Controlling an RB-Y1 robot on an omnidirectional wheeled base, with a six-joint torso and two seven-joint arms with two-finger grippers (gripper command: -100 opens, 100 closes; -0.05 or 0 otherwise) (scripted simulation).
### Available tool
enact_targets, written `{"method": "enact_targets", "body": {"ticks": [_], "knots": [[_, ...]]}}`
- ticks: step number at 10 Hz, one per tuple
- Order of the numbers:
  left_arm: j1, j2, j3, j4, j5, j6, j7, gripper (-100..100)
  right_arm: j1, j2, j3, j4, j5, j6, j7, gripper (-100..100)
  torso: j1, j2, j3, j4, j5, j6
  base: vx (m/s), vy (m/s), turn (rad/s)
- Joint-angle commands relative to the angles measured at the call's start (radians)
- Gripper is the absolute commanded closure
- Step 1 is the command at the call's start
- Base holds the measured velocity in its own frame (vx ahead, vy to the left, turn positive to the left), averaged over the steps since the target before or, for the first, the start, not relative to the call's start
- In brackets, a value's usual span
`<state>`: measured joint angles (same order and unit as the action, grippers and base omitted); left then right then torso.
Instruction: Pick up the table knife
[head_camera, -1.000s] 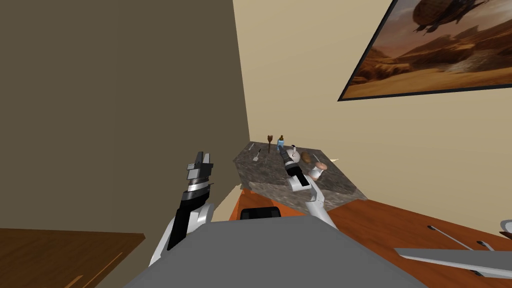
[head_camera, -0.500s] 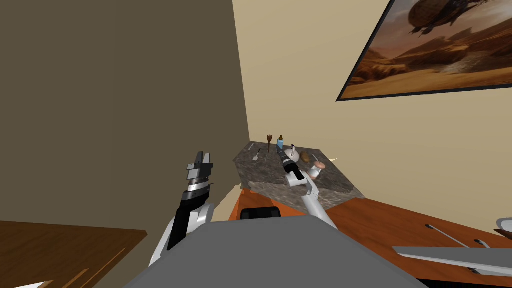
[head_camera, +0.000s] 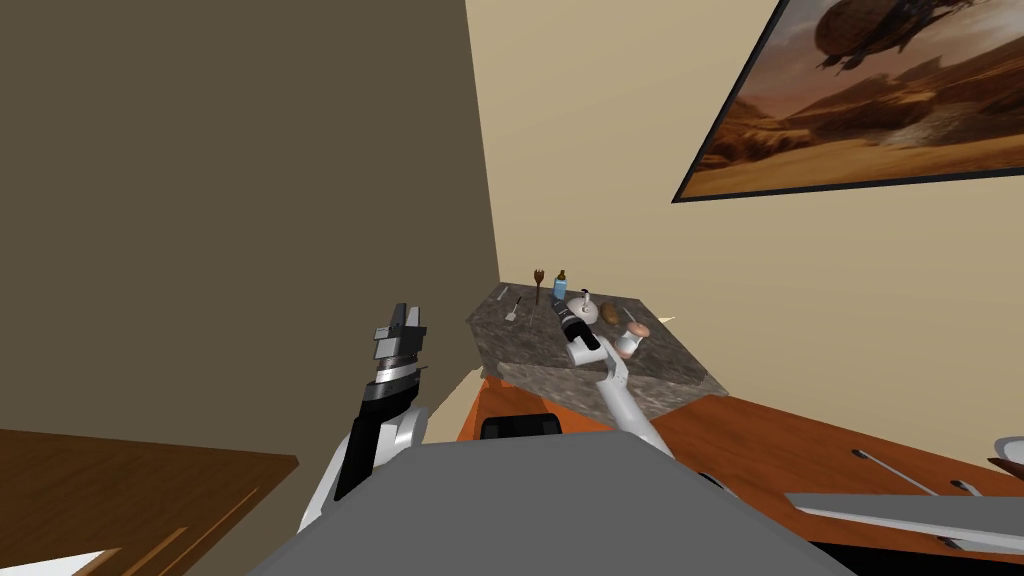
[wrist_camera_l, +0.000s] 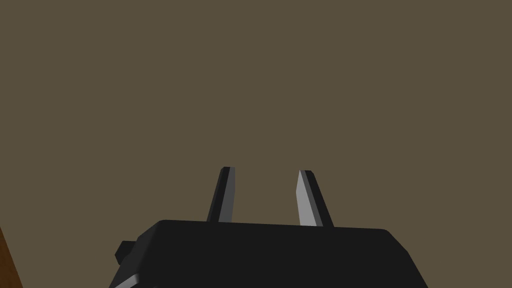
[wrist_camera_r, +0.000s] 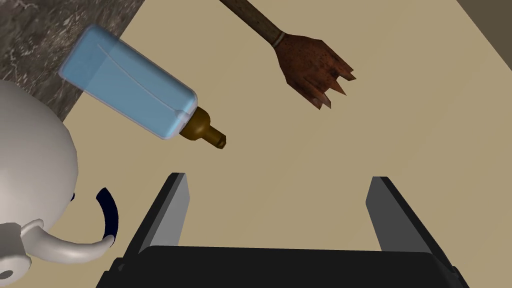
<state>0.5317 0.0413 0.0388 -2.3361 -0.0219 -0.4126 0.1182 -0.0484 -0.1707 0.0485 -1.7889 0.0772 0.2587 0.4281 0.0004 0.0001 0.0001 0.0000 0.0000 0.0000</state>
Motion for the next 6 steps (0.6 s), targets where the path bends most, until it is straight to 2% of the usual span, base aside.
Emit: {"method": "enact_targets", "body": {"ticks": [1,2,3,4,5,6], "knots": [[0.0,0.0,0.0,0.0,0.0,0.0,0.0,0,-0.025,-0.004,-0.002,0.026,-0.003,0.048,0.014,-100,0.0,0.0,0.0,0.0,0.0,0.0,-0.006,-0.001,0.013],[0.0,0.0,0.0,0.0,0.0,0.0,0.0,0,-0.067,-0.005,-0.002,0.067,-0.005,0.078,0.042,-100,0.0,0.0,0.0,0.0,0.0,0.0,-0.005,-0.001,0.024],[0.0,0.0,0.0,0.0,0.0,0.0,0.0,0,-0.067,-0.005,-0.002,0.067,-0.005,0.104,0.042,-100,0.0,0.0,0.0,0.0,0.0,0.0,-0.004,-0.001,0.012],[0.0,0.0,0.0,0.0,0.0,0.0,0.0,0,-0.067,-0.005,-0.002,0.067,-0.005,0.111,0.042,-100,0.0,0.0,0.0,0.0,0.0,0.0,0.0,0.0,0.0],[0.0,0.0,0.0,0.0,0.0,0.0,0.0,0,-0.108,-0.006,-0.003,0.11,-0.007,0.151,0.069,-100,0.0,0.0,0.0,0.0,0.0,0.0,0.0,0.002,0.026],[0.0,0.0,0.0,0.0,0.0,0.0,0.0,0,-0.108,-0.006,-0.003,0.11,-0.007,0.172,0.069,-100,0.0,0.0,0.0,0.0,0.0,0.0,0.001,0.001,0.021]]}}
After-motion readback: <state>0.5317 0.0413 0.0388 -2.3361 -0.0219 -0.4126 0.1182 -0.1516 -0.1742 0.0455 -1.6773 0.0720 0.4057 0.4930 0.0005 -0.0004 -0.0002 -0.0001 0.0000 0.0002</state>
